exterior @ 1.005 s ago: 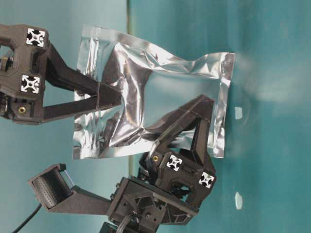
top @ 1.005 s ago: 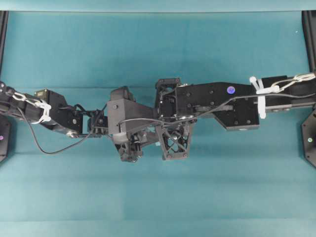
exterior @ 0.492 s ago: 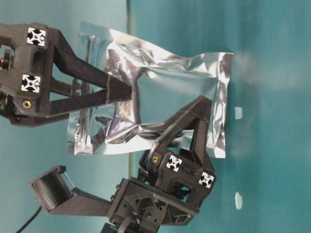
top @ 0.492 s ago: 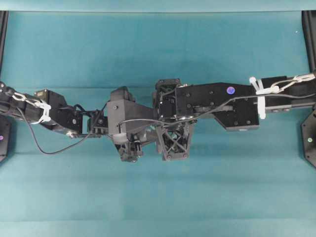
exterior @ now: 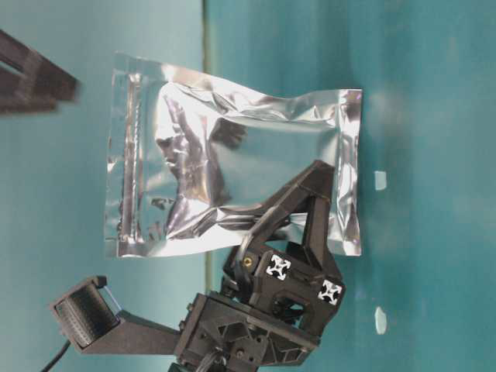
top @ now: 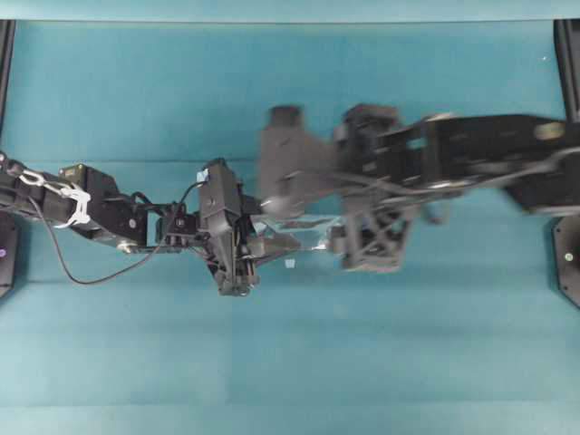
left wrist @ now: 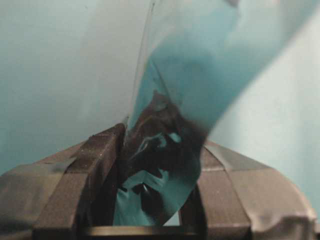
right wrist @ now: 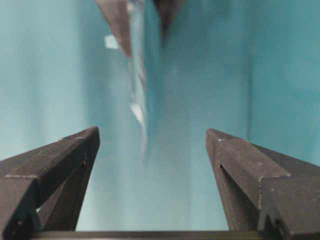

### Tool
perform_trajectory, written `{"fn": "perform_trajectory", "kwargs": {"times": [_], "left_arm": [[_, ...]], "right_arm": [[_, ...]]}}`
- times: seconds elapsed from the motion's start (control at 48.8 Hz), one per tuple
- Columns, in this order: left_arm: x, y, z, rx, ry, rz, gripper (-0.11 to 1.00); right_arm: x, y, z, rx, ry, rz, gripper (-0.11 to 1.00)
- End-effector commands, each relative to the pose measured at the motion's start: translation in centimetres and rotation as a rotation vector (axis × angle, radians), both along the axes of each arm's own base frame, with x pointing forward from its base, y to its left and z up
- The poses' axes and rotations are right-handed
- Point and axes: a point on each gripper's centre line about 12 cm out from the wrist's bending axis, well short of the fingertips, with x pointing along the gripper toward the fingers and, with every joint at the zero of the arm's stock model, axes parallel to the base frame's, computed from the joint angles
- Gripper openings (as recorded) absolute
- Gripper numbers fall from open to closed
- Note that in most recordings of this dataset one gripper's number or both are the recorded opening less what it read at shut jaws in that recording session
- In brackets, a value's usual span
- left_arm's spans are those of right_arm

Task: Hand over the silver zip bag and make it stand upright.
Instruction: 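Open the right gripper and withdraw it to the right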

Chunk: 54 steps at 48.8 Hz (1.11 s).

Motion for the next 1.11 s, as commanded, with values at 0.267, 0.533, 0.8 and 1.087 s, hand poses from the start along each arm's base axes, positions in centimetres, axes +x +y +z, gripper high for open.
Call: {"fn": "perform_trajectory", "kwargs": {"times": [0.267, 0.533, 0.8, 1.087], "left_arm": [[0.0, -0.2, 0.1, 0.001, -0.002, -0.006, 0.32], [-0.1, -0.5, 0.0, 0.017, 0.007, -0.023, 0.32], [0.1, -0.8, 0.1, 0.048, 0.008, -0.045, 0.32], [0.1, -1.1, 0.2, 0.051, 0.007, -0.052, 0.32]], "right_arm": [[-4.2, 0.3, 3.6, 0.043, -0.254, -0.042, 0.89], [-7.1, 0.7, 3.0, 0.059, -0.421, -0.005, 0.88], [-10.8, 0.7, 3.0, 0.087, -0.554, -0.011, 0.88], [-13.9, 0.5, 1.1, 0.149, -0.63, -0.075, 0.88]]}}
